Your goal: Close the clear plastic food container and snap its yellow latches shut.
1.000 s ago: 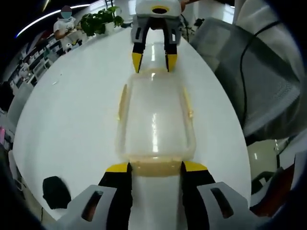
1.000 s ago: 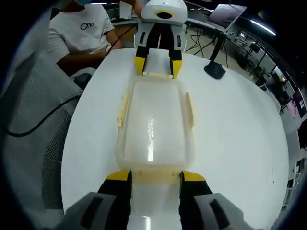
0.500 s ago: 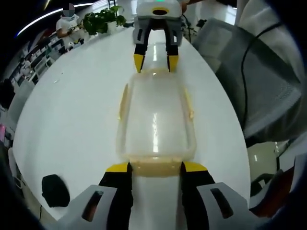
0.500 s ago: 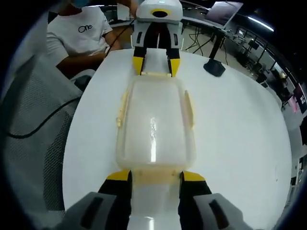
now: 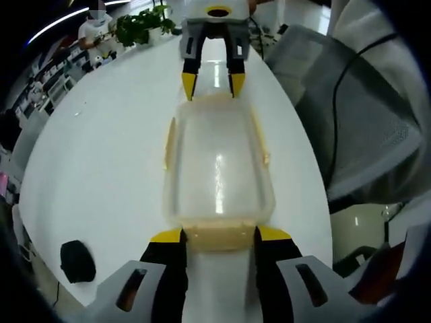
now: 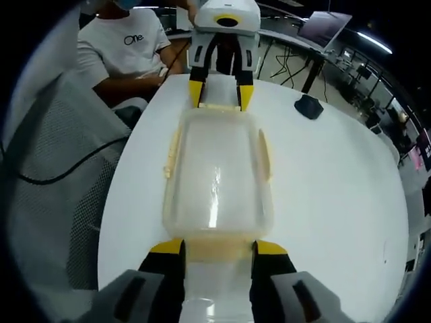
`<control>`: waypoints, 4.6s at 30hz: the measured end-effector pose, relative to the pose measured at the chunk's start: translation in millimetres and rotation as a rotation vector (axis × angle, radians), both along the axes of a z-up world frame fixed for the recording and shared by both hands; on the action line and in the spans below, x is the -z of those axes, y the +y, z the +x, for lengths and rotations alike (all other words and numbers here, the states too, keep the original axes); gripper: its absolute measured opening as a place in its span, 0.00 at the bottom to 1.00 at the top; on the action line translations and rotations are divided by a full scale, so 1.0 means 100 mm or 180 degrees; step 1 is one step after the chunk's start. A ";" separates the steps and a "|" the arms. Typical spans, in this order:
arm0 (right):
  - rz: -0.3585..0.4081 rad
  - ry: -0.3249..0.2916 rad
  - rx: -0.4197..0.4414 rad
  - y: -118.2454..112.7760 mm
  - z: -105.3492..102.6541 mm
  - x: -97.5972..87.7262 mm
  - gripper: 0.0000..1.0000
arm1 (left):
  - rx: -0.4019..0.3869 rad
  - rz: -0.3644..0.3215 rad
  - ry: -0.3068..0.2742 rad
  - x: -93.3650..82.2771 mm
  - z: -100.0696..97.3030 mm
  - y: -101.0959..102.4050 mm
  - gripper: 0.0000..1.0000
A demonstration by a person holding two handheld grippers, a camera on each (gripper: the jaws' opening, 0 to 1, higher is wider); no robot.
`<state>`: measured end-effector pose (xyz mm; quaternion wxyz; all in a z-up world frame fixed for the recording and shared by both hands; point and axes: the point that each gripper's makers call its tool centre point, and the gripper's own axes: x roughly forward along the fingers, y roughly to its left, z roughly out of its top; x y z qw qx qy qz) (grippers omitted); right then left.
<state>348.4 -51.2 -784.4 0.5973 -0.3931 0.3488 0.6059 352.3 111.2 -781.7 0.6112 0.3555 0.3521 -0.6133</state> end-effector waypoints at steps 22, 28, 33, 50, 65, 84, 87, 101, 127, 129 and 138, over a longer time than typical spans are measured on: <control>0.0128 -0.0147 -0.0049 -0.20 0.05 -0.46 0.36 | -0.0048 0.0023 -0.0076 -0.47 0.03 -0.21 0.37; 0.0140 -0.0152 -0.0036 -0.33 0.03 -0.54 0.36 | -0.0022 0.0041 -0.0084 -0.55 0.01 -0.34 0.37; 0.0185 -0.0149 -0.0016 -0.44 0.02 -0.62 0.36 | -0.0021 0.0026 -0.0083 -0.61 0.01 -0.45 0.37; 0.0212 -0.0169 -0.0006 -0.79 0.04 -0.72 0.36 | -0.0041 0.0024 -0.0120 -0.76 0.04 -0.81 0.37; 0.0237 -0.0168 0.0011 -1.20 0.02 -0.74 0.36 | 0.0006 0.0089 -0.0137 -0.76 0.03 -1.22 0.37; 0.0198 -0.0164 0.0112 -1.78 0.02 -0.68 0.36 | 0.0116 0.0105 -0.0194 -0.77 0.07 -1.79 0.37; 0.0199 -0.0162 0.0129 -1.85 0.03 -0.67 0.36 | 0.0106 0.0113 -0.0191 -0.76 0.10 -1.87 0.37; 0.0177 -0.0150 0.0148 -2.15 0.07 -0.60 0.36 | 0.0131 0.0137 -0.0157 -0.68 0.15 -2.17 0.37; 0.0109 -0.0101 0.0119 -2.32 0.04 -0.47 0.36 | 0.0152 0.0250 -0.0138 -0.43 0.11 -2.34 0.37; 0.0110 -0.0101 0.0115 -2.32 0.04 -0.46 0.36 | 0.0159 0.0255 -0.0146 -0.42 0.12 -2.34 0.37; 0.0095 -0.0095 0.0133 -2.33 0.06 -0.42 0.36 | 0.0125 0.0266 -0.0105 -0.39 0.12 -2.33 0.37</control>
